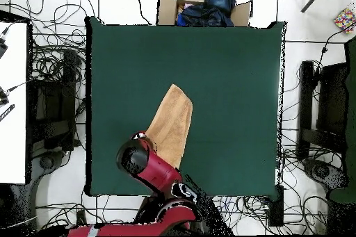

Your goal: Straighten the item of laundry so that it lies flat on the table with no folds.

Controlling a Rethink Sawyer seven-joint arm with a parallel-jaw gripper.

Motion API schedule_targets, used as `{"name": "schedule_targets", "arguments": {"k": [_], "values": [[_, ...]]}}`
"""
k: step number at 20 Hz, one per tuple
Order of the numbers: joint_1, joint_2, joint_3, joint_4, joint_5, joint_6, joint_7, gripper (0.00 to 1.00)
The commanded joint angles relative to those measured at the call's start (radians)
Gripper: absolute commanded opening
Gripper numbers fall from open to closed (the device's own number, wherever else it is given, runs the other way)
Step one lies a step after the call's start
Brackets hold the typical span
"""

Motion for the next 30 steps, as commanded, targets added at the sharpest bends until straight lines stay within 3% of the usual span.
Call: {"name": "schedule_targets", "arguments": {"k": [1,7,11,12,15,18,20,23,27,30], "values": [[-0.002,0.033,0.093,-0.016,0.035,-0.051,0.312,1.0],[0.008,0.035,0.078,-0.021,0.034,-0.045,0.289,1.0],[0.055,0.038,0.013,-0.046,0.033,-0.011,0.213,1.0],[0.07,0.039,-0.006,-0.053,0.034,-0.002,0.2,0.0],[0.122,0.039,-0.077,-0.077,0.058,0.088,0.152,0.0],[0.287,0.076,-0.32,-0.207,0.053,0.393,0.14,0.0],[0.309,0.086,-0.387,-0.262,-0.004,0.507,0.159,0.0],[0.301,0.089,-0.392,-0.282,-0.021,0.518,0.205,0.0],[0.247,0.081,-0.306,-0.231,0.008,0.395,0.21,0.0],[0.239,0.082,-0.293,-0.224,0.013,0.379,0.214,0.0]]}}
